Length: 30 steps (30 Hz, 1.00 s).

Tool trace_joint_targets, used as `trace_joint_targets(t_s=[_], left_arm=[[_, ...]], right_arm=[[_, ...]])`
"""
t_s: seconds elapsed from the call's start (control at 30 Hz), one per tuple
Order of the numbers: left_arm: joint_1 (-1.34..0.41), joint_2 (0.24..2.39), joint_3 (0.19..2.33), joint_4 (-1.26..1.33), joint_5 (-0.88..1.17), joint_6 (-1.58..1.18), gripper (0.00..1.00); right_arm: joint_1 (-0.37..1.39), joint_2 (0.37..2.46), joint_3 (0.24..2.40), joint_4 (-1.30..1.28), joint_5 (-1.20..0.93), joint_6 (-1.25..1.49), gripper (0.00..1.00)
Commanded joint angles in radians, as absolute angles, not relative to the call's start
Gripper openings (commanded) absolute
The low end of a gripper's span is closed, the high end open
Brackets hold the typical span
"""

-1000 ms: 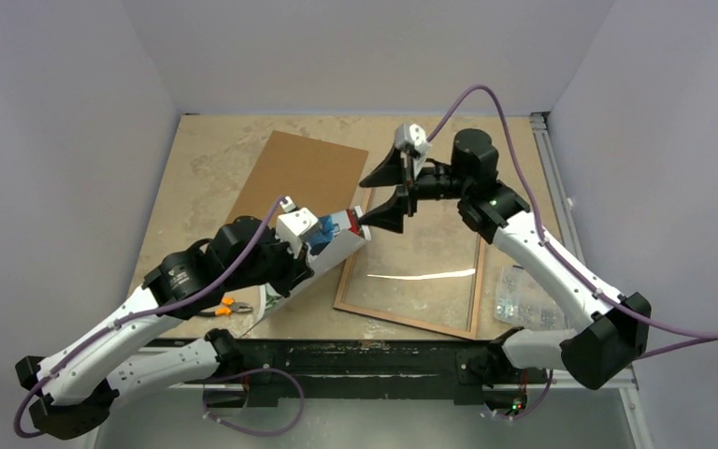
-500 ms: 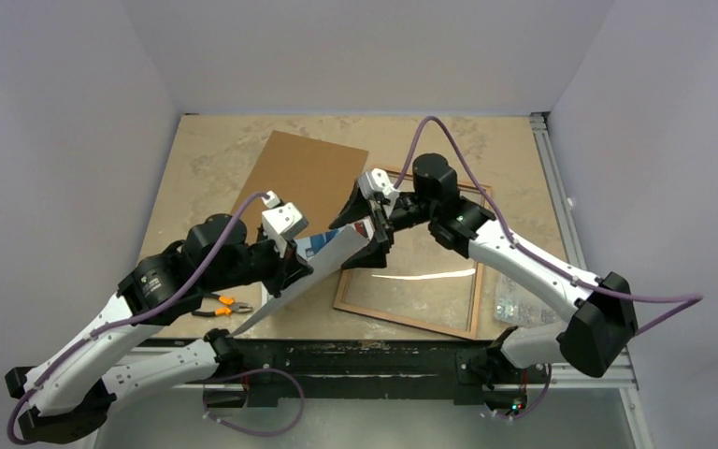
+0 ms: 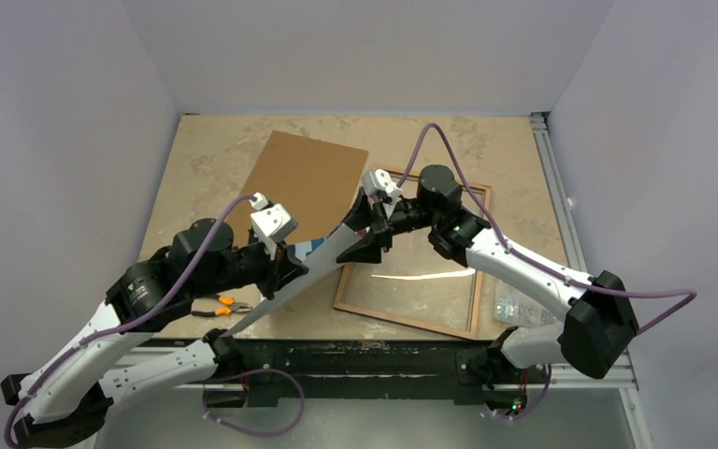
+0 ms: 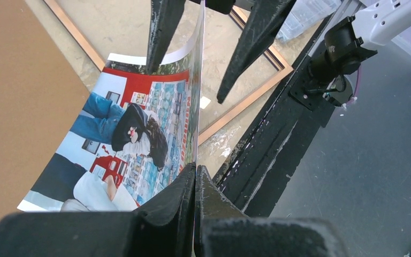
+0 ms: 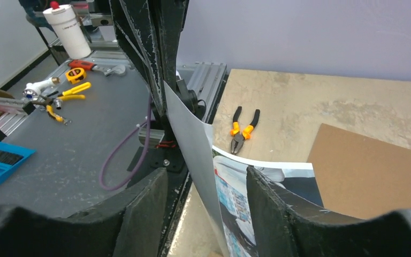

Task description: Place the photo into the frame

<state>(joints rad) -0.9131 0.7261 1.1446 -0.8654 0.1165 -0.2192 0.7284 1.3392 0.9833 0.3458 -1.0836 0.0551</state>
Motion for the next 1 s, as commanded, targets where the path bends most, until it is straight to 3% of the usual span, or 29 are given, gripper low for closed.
trace_joint_targets(t_s=[0.0, 0.1, 0.47, 0.57, 0.67, 0.83, 0.97], left_arm=[[-0.919, 0.698, 1.186, -0.836, 0.088, -0.234, 0.0], [-0.919, 0.693, 1.187, -0.832, 0.082, -0.24, 0.0], [-0.919, 0.667, 1.187, -0.79, 0.047, -0.261, 0.0], [-0.919, 0.659, 1.184, -0.775, 0.034, -0.272, 0.07], [-0.919, 0.652, 1.178, -0.744, 0.025, -0.292, 0.22], [-0.919, 0.647, 1.167, -0.673, 0.005, -0.35, 0.58], [-0.919, 0.646, 1.169, -0.643, -0.037, -0.376, 0.74]], right_arm=[[0.734, 1.313, 0.987, 0.42, -1.074, 0.135, 0.52], [0.735, 1.305, 0.992, 0.415, -1.074, 0.147, 0.46], [0.734, 1.279, 1.007, 0.452, -1.042, 0.203, 0.0], [0.734, 1.279, 1.017, 0.448, -1.028, 0.215, 0.0], [0.734, 1.276, 1.025, 0.453, -1.005, 0.239, 0.0], [0.735, 1.265, 1.014, 0.536, -0.957, 0.329, 0.0], [0.735, 1.245, 1.026, 0.512, -0.897, 0.346, 0.0]])
